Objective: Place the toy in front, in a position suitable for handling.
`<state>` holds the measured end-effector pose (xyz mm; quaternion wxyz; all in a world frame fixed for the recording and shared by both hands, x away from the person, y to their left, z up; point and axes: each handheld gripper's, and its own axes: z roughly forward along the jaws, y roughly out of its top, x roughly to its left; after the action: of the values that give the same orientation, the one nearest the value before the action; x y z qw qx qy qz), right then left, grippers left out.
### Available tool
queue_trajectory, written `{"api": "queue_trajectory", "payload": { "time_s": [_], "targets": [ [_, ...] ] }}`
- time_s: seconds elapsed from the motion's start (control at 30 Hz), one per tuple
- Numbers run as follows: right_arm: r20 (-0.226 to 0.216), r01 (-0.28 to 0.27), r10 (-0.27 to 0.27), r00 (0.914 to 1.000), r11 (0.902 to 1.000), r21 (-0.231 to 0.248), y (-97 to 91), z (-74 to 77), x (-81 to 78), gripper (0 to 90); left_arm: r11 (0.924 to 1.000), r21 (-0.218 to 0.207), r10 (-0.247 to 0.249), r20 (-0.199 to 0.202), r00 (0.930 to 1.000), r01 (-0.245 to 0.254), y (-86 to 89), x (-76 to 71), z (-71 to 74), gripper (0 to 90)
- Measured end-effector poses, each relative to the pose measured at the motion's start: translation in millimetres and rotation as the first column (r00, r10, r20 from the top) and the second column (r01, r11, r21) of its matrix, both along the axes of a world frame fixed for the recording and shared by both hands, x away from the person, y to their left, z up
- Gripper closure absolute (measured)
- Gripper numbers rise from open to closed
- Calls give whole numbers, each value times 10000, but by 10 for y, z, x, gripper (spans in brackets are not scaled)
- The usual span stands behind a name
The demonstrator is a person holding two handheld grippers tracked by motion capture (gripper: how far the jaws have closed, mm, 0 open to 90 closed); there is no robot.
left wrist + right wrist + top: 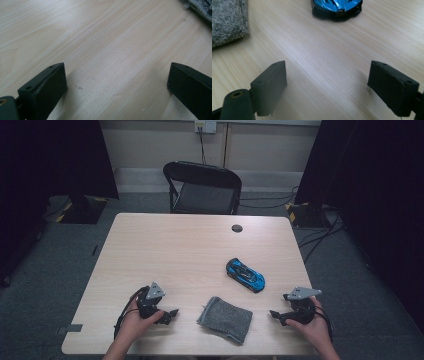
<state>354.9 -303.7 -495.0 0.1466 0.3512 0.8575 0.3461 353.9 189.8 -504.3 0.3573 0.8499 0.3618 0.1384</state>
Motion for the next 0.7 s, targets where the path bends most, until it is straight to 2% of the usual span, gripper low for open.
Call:
{"api": "queue_trajectory", "payload": {
  "time_s": [0.13, 0.43, 0.53, 0.6, 0.7],
  "targets": [
    [-50, 51, -49, 10000, 9994, 350, 10, 35, 48, 148, 10000, 0, 1, 1, 10000, -1, 0, 0, 0, 20],
    [196, -192, 185, 9996, 9992, 365, 148, 171, 198, 147, 10000, 1, 0, 0, 10000, 0, 0, 0, 0, 20],
    [208, -196, 186, 9996, 9987, 479, 192, 206, 253, 147, 10000, 60, -61, -5, 10000, 61, 2, 4, 3, 15],
    [209, -212, 195, 9996, 9963, 833, 234, 254, 310, 147, 10000, 58, -62, -8, 10000, 62, 1, 3, 3, 15],
    [241, -247, 227, 9995, 9959, 868, 265, 276, 338, 147, 10000, 38, -52, -6, 10000, 52, -1, 0, 2, 15]
  ]
}}
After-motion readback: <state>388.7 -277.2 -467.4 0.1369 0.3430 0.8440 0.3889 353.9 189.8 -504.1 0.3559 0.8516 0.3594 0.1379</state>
